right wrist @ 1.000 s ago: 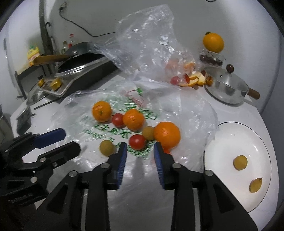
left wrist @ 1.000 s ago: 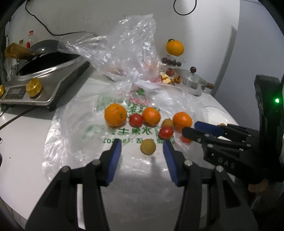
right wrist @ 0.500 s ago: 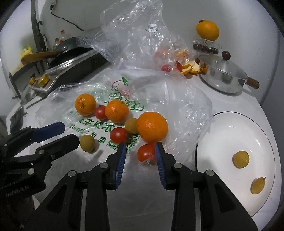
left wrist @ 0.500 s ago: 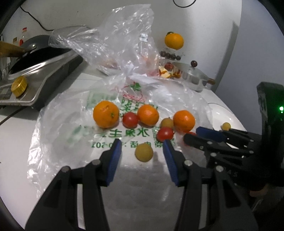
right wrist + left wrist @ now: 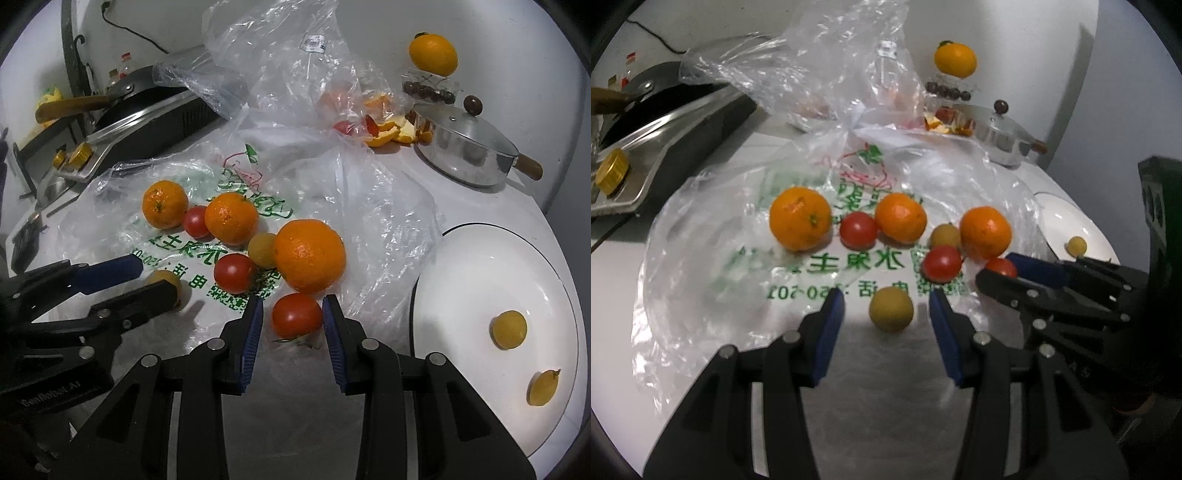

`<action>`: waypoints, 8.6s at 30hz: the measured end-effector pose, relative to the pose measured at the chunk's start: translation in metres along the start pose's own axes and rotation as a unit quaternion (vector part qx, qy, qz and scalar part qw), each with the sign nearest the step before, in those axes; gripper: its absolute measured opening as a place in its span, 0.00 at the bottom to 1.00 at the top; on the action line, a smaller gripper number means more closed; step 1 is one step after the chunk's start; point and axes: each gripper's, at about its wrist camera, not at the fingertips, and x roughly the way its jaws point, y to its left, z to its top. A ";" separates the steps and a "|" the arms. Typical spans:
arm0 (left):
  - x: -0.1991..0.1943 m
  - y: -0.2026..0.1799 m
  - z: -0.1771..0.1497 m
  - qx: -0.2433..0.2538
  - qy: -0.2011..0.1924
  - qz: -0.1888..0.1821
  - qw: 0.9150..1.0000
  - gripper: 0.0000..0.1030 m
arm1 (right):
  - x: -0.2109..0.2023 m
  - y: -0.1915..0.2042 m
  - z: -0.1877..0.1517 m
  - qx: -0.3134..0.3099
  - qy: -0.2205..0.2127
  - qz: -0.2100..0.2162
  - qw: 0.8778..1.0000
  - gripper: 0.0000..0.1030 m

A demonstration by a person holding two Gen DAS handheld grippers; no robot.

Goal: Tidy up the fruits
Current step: 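Grasp a yellow fruit with the left gripper while the right grasps a cherry tomato, then carry the yellow fruit and cherry tomato toward the white plate, then lower the yellow fruit onto the plate with the left gripper while the right holds the tomato, then lower the red tomato onto the plate and open the right gripper, then move both open grippers back over the fruits on the plastic bag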

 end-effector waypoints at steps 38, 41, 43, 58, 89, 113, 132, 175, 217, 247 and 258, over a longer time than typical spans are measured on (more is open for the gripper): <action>-0.046 -0.021 -0.013 0.041 -0.021 0.004 0.999 0.26 | -0.070 0.028 -0.006 -0.048 -0.082 0.012 0.995 0.29; -0.054 -0.024 -0.013 0.041 -0.027 0.001 0.999 0.26 | -0.078 0.028 -0.007 -0.048 -0.088 0.010 0.995 0.29; -0.058 -0.026 -0.014 0.043 -0.029 -0.002 0.999 0.26 | -0.082 0.027 -0.007 -0.048 -0.092 0.009 0.995 0.29; -0.076 -0.048 -0.014 0.055 -0.040 -0.003 0.998 0.26 | -0.104 0.013 -0.022 -0.034 -0.105 0.005 0.994 0.29; -0.059 -0.136 -0.003 0.096 -0.025 -0.031 0.995 0.26 | -0.124 -0.095 -0.062 0.045 -0.108 -0.031 0.993 0.29; -0.013 -0.174 0.011 0.117 -0.002 -0.053 0.992 0.26 | -0.100 -0.156 -0.070 0.086 -0.082 -0.048 0.992 0.29; 0.016 -0.198 0.014 0.130 0.015 -0.071 0.989 0.26 | -0.095 -0.180 -0.057 0.100 -0.094 -0.058 0.989 0.29; -0.001 -0.202 0.007 0.128 0.006 -0.093 0.987 0.30 | -0.101 -0.176 -0.059 0.104 -0.090 -0.071 0.988 0.31; -0.086 -0.091 -0.011 0.041 -0.075 -0.027 0.996 0.49 | -0.126 -0.067 -0.040 0.036 -0.103 -0.055 0.993 0.47; -0.100 0.008 -0.014 -0.019 -0.104 0.016 0.994 0.49 | -0.090 0.026 -0.003 -0.032 -0.086 -0.029 0.995 0.47; -0.084 0.032 -0.007 -0.030 -0.097 0.028 0.994 0.49 | -0.062 0.038 0.011 -0.040 -0.071 -0.019 0.997 0.47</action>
